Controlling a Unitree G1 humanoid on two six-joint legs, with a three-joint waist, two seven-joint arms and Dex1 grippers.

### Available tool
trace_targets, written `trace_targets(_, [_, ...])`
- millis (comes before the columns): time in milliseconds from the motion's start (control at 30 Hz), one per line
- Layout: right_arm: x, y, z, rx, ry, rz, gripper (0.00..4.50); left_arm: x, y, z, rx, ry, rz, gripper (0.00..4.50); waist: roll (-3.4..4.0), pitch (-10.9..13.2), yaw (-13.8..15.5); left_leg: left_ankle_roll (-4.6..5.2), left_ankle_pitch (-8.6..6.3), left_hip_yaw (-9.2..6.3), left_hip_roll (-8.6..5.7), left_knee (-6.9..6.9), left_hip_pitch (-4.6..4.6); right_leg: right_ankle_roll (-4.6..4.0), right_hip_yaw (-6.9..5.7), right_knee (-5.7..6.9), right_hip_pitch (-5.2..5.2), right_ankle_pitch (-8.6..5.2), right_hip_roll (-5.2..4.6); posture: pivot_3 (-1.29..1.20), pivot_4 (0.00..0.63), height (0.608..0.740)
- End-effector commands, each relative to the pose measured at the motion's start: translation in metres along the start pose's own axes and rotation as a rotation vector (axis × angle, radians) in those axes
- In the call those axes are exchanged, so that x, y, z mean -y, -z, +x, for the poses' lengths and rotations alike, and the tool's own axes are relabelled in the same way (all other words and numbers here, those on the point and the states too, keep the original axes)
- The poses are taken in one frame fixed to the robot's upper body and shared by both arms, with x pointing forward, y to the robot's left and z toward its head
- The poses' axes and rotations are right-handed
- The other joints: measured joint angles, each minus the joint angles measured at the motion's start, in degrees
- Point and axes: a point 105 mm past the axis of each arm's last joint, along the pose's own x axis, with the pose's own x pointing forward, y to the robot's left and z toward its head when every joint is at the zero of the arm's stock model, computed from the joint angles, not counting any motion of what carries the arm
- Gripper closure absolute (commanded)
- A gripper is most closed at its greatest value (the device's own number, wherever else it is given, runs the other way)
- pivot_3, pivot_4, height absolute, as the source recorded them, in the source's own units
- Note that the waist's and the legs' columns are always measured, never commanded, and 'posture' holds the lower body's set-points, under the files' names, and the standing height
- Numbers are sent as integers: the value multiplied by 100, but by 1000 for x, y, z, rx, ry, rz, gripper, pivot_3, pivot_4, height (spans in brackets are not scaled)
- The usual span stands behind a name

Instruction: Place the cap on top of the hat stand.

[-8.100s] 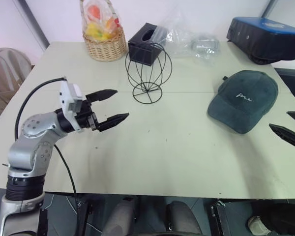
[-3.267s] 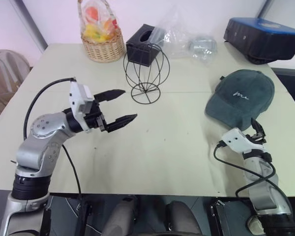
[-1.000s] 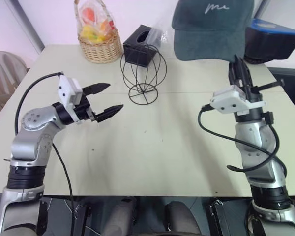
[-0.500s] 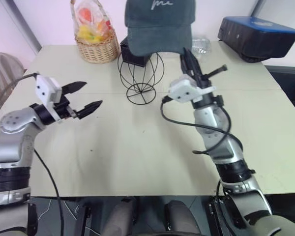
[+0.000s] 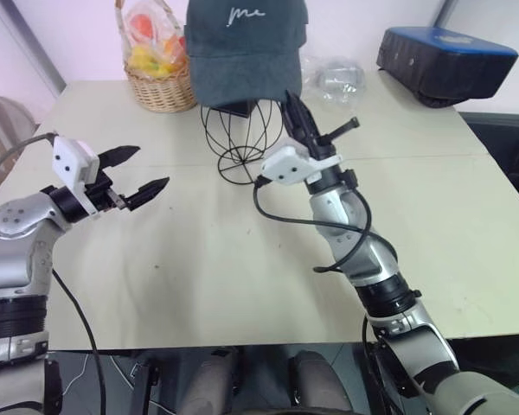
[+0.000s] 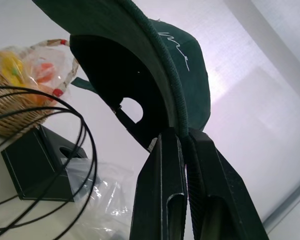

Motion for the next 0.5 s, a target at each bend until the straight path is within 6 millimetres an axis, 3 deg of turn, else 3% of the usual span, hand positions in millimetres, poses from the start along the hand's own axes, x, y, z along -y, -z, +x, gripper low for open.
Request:
trace_targets(33, [-4, -13, -4, 33, -1, 31, 4435, -8, -12, -7, 23, -34, 47, 0, 0, 0, 7, 0, 0, 0, 0, 0, 0, 0, 0, 0, 0, 0, 0, 0, 150, 740])
trace_targets(267, [-27, 0, -21, -17, -68, 32, 4435, -6, -12, -5, 15, -24, 49, 0, 0, 0, 4, 0, 0, 2, 0, 1, 0, 0, 4, 5, -2, 0, 0, 0, 150, 740])
trace_targets(500, [-37, 13, -33, -45, -84, -5, 4435, -6, -12, -6, 7, -17, 54, 0, 0, 0, 3, -1, 0, 5, 0, 1, 0, 0, 7, 7, -4, 0, 1, 0, 150, 740])
